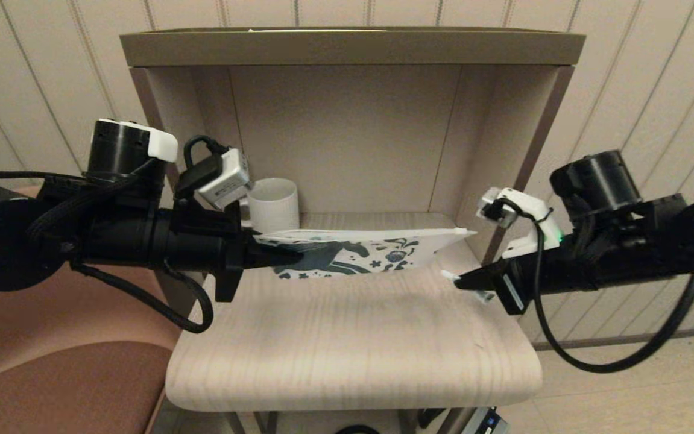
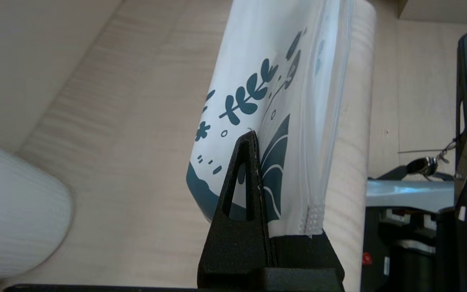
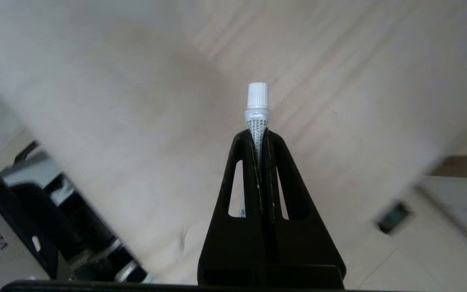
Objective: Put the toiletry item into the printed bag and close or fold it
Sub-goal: Pick up the toothpaste, then place the toothpaste in the storage bag
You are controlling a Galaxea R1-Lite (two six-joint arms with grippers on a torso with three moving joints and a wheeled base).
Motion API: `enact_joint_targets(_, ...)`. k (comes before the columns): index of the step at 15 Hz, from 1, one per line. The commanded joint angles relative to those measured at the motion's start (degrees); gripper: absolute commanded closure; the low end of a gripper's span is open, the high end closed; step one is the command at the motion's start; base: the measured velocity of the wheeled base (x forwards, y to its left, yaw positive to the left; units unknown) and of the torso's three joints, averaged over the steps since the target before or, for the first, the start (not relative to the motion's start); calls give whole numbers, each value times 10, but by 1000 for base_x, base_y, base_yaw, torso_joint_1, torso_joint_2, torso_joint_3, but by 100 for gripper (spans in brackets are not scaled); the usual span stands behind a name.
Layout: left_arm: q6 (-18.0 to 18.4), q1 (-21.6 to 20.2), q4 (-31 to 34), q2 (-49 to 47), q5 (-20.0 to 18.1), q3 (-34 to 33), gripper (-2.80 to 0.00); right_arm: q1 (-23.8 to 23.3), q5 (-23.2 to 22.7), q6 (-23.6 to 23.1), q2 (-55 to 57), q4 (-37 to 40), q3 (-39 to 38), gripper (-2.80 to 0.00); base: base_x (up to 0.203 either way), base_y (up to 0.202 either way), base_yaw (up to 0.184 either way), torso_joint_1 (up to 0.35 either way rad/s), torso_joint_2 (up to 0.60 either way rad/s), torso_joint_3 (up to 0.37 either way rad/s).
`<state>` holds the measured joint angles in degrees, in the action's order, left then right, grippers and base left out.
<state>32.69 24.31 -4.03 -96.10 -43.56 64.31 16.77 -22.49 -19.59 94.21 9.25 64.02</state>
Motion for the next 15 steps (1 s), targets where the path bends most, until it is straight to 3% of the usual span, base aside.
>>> enact_joint_targets(1,2,12,-11,-14,11,-2,0,-6,-1,-1,-73,3,0,0,0,0,0,0,0,0)
enact_joint_targets(4,2,28,-53,-24,62,-15,0,-10,-3,2,-144,40,29,0,0,0,0,0,0,0)
enact_joint_targets(6,1,45,-117,-41,93,-34,0,7,-6,20,-173,77,57,0,0,0,0,0,0,0)
enact_joint_targets(9,1,69,-202,-57,145,-67,0,67,-5,104,-170,84,91,0,0,0,0,0,0,0)
enact_joint_targets(15,1,71,-204,-55,148,-71,0,167,-4,202,-51,210,214,0,0,0,0,0,0,0)
